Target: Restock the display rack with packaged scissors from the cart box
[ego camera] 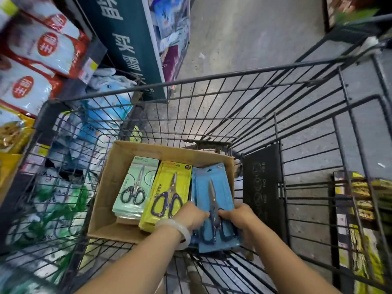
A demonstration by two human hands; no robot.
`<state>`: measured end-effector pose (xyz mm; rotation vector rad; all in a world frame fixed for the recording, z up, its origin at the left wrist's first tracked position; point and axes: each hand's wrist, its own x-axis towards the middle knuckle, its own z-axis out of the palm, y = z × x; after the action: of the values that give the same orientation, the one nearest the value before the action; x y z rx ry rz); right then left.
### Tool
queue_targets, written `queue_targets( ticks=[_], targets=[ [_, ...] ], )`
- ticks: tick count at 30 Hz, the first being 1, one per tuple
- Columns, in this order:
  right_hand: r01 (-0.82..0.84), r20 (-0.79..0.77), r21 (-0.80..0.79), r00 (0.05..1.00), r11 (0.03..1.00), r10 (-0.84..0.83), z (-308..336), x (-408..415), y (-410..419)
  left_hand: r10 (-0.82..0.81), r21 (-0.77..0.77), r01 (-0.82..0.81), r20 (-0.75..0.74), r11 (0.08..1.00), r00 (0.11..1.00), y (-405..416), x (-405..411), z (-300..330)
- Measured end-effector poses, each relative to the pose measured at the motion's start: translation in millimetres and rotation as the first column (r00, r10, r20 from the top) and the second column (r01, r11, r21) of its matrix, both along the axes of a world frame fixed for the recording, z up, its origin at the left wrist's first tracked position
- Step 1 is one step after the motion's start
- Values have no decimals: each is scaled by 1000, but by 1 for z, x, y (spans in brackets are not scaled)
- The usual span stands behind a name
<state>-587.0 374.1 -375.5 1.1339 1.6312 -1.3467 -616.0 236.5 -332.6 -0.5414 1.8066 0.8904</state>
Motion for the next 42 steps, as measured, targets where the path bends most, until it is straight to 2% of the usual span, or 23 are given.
queue_targets(
  ticks=[2,4,6,9,12,15,16,20,26,31,34,39,42],
  targets=[
    [80,-70,-70,994,994,-85,11,1,-1,73,46,-72,-7,996,997,-3,-1,10],
    [105,-154,-173,979,979,-132,27,-5,-8,266,123,-263,-10,957,964,-8,-6,22],
    [45,-242,-214,965,976,-98,43,-15,-17,439,182,-426,-37,886,898,-17,-11,32],
    [-69,-312,-215,950,974,-1,61,-32,-24,548,304,-510,-51,805,835,-34,-22,43],
    [-100,-282,-197,958,975,41,60,-42,-21,564,315,-506,-126,803,816,-54,-28,42],
    [-249,-139,56,957,967,255,24,-31,-15,564,296,-496,-219,816,796,-72,-20,37],
    [-288,-63,90,954,953,294,9,-25,-15,567,287,-501,-234,816,790,-78,-18,35],
    [-408,131,98,909,908,395,-18,-7,-26,586,273,-527,-226,805,778,-93,-10,23],
    [-375,135,145,924,916,357,-41,-9,-40,596,237,-551,-210,800,775,-104,-10,10],
    [-219,79,175,975,960,208,-49,-12,-51,633,250,-585,-213,772,744,-106,-6,20],
    [-220,105,218,974,951,202,-52,-10,-59,636,253,-586,-220,770,740,-113,-3,22],
    [-41,103,75,994,996,34,-58,-4,-54,668,274,-612,-227,742,709,-115,3,25],
    [-27,62,59,998,998,23,-48,-7,-43,705,292,-643,-236,708,669,-119,9,34]
  ],
)
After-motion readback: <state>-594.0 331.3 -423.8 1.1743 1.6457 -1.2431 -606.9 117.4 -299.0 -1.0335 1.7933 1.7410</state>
